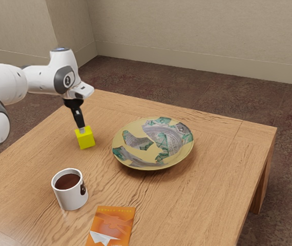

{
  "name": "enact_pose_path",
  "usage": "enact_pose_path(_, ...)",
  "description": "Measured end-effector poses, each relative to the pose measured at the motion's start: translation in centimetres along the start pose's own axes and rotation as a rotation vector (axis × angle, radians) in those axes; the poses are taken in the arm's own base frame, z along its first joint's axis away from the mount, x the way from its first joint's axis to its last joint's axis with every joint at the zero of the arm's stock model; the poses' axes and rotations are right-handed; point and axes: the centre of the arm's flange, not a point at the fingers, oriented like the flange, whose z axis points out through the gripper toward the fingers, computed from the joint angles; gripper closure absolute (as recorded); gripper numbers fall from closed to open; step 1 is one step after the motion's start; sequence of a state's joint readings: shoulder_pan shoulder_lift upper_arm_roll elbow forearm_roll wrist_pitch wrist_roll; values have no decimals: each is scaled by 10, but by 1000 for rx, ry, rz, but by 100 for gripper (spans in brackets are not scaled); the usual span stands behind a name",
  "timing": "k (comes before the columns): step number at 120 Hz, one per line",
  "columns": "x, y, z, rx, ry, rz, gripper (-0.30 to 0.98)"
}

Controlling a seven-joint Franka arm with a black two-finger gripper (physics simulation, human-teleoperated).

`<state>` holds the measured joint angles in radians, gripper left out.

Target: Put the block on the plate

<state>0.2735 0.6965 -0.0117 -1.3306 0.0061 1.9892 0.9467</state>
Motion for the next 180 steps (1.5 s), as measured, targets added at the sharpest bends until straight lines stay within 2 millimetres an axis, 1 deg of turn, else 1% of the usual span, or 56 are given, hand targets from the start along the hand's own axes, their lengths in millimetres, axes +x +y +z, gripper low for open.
enact_pose_path(19,1,-6,16,-8,3,26,0)
enact_pose_path(43,3,-7,33,-19,3,52,0)
enact_pose_path(65,6,-6,45,-23,5,73,0)
enact_pose_path(79,6,-6,49,-22,6,80,5)
enact_pose_path(105,6,-6,49,-15,11,88,22)
enact_pose_path(122,6,-7,48,-9,12,90,29)
enact_pose_path(156,6,-6,42,0,15,91,30)
enact_pose_path(161,7,-5,38,4,17,92,30)
enact_pose_path(168,7,-3,38,4,15,93,30)
enact_pose_path(180,8,-1,28,14,17,93,31)
